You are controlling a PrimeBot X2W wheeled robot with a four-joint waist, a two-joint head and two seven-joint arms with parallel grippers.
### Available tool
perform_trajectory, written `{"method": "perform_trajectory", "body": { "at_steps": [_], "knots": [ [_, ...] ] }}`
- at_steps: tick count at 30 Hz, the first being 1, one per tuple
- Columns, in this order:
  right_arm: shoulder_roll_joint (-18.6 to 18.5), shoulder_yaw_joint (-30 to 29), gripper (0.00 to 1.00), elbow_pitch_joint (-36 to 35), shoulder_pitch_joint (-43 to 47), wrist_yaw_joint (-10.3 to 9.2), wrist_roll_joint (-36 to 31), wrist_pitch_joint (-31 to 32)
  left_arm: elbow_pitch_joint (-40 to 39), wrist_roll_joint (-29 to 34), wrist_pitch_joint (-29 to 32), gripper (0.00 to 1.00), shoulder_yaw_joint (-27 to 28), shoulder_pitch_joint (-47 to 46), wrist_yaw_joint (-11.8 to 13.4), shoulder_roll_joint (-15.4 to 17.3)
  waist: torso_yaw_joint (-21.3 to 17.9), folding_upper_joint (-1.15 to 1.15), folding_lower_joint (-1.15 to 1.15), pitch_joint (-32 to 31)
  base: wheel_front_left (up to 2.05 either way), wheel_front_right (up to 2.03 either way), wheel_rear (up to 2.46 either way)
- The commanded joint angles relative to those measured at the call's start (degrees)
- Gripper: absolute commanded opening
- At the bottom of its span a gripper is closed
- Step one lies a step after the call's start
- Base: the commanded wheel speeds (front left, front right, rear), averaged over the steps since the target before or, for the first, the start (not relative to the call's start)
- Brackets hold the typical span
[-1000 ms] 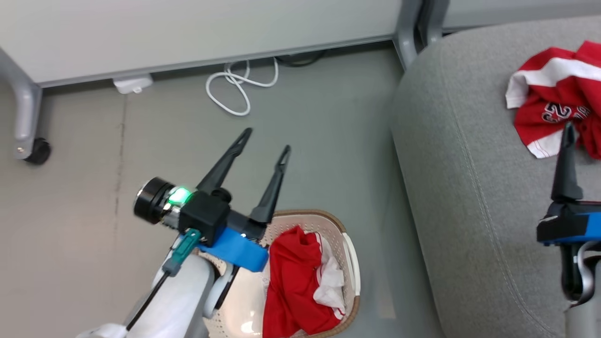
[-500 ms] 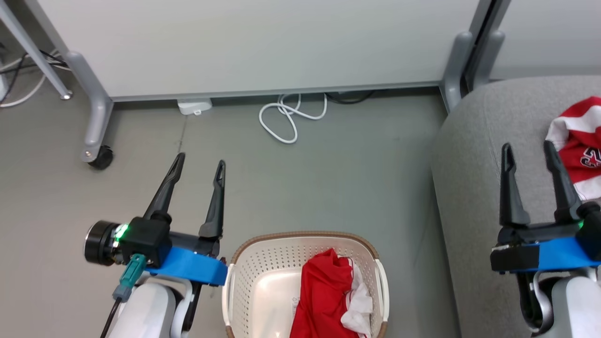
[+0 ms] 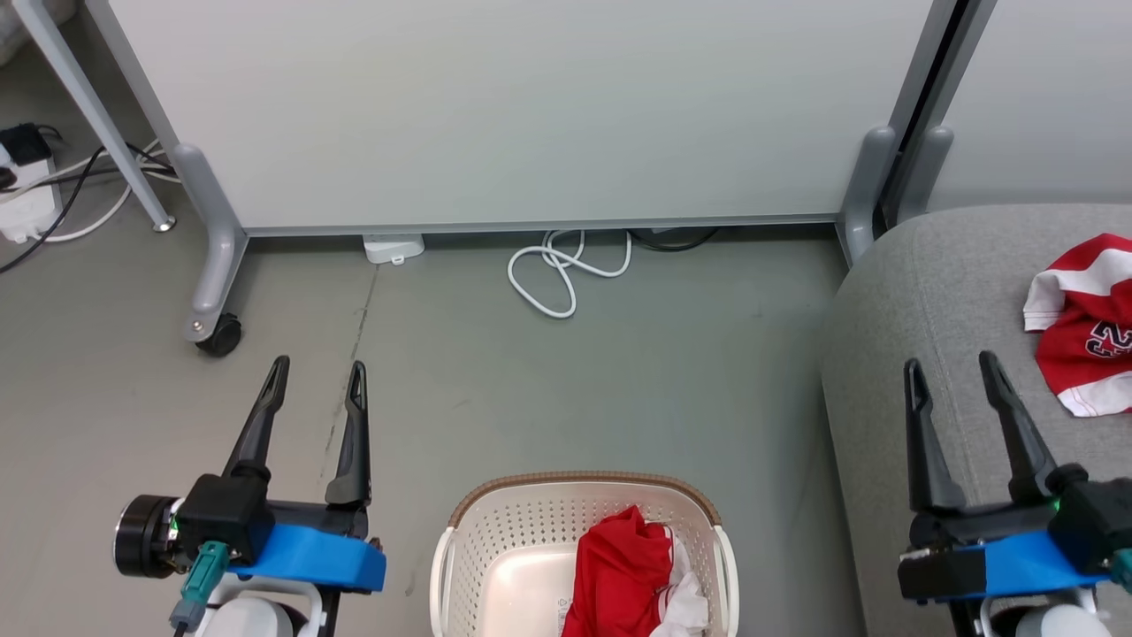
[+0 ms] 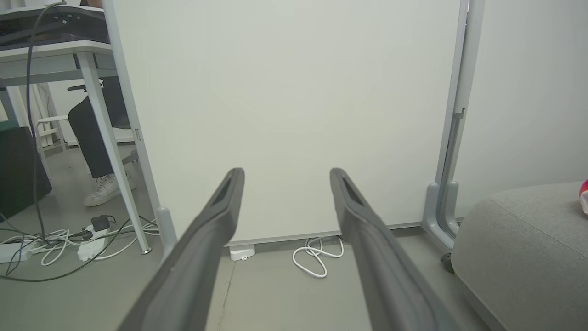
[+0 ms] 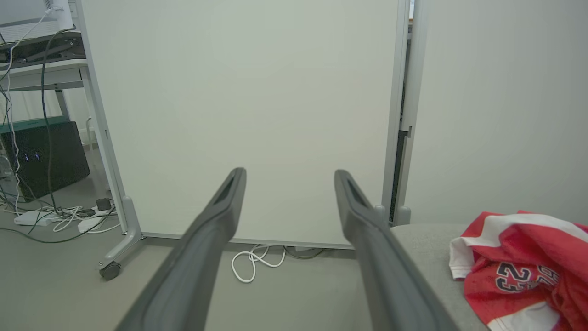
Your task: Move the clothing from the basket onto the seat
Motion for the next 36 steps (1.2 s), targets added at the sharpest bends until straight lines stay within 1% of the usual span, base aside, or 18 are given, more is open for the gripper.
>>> {"method": "perform_trajectory", "body": {
  "at_steps": [1, 15, 36],
  "knots": [
    [0.1, 0.1, 1.0, -0.6, 1.3, 0.01, 0.4, -0.2, -0.3, 0.6, -0.2, 1.0, 0.6, 0.5, -0.2, -0.2, -0.2, 0.0, 0.01, -0.3, 0.0, 0.0, 0.0],
    [0.1, -0.5, 1.0, -1.0, 6.4, 0.01, 1.8, -0.2, 0.8, 2.2, -0.2, 1.0, 2.2, 2.2, -1.9, -1.9, -1.8, 0.0, 0.01, -2.0, 0.0, 0.0, 0.0],
    [0.1, -0.3, 1.0, -0.6, 5.9, 0.01, 2.5, -0.2, 1.3, 3.5, -0.2, 1.0, 3.5, 2.4, -3.2, -2.6, -2.4, 0.0, 0.01, -2.3, 0.0, 0.0, 0.0]
  ]
}}
